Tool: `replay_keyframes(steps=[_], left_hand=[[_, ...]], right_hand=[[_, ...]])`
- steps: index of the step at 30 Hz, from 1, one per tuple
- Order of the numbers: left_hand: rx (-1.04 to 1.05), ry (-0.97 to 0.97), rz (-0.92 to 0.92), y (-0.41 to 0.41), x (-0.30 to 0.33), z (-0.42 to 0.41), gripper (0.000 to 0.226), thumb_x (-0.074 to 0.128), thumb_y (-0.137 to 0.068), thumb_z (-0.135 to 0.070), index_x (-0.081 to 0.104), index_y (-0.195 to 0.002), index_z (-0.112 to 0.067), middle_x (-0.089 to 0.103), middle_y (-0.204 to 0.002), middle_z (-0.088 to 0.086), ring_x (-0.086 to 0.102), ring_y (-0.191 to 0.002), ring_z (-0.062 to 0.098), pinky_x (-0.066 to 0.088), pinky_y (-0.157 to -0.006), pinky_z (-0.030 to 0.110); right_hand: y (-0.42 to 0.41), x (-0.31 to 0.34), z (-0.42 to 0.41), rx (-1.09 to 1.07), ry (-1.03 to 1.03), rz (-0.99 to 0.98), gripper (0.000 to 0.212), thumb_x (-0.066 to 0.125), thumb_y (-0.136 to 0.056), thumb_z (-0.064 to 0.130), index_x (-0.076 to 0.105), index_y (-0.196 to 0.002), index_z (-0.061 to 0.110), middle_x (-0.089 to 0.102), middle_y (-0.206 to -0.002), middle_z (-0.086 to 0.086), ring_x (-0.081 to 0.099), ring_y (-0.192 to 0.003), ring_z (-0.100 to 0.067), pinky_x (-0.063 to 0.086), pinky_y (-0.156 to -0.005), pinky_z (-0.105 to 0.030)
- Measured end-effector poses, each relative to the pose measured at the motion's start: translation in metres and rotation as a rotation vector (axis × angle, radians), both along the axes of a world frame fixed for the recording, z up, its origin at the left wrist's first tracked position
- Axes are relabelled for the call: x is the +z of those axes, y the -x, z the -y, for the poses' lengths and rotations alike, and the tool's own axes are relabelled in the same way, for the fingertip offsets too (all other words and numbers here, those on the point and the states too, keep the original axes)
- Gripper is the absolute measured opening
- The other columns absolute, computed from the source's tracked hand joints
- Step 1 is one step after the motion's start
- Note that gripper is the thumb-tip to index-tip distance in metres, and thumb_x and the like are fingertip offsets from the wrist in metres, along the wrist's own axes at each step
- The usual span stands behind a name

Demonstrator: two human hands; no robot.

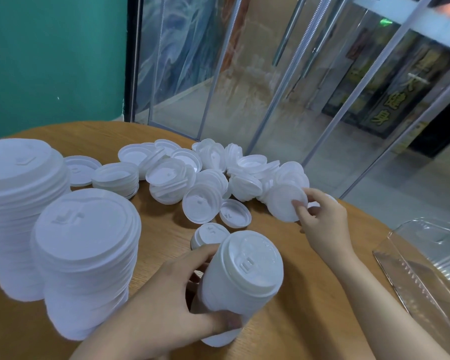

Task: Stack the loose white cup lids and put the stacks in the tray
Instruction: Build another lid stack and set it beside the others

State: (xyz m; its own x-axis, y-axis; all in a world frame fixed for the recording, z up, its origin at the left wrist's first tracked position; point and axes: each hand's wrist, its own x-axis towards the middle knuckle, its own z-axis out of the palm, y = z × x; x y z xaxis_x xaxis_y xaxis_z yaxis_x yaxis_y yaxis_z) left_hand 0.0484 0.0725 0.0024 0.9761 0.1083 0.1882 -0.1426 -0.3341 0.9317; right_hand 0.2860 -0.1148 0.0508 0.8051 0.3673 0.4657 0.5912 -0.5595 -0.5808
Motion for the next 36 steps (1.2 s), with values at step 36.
replay_keyframes(steps=[36], left_hand=[[0.195,0.106,0.240,0.004,0.017,0.029,0.075,0.095,-0.065,-0.050,0.061,-0.131,-0.037,0.070,-0.121,-0.020,0.065,-0.116,0.006,0.046,-0.090,0.009]], right_hand=[[0.131,0.044,0.023,0.614,0.304,0.170,0.049,0.062,-0.098,0.051,0.063,-0.139,0.024,0.054,-0.150,0.009,0.052,-0.137,-0.004,0.045,-0.107,-0.022]])
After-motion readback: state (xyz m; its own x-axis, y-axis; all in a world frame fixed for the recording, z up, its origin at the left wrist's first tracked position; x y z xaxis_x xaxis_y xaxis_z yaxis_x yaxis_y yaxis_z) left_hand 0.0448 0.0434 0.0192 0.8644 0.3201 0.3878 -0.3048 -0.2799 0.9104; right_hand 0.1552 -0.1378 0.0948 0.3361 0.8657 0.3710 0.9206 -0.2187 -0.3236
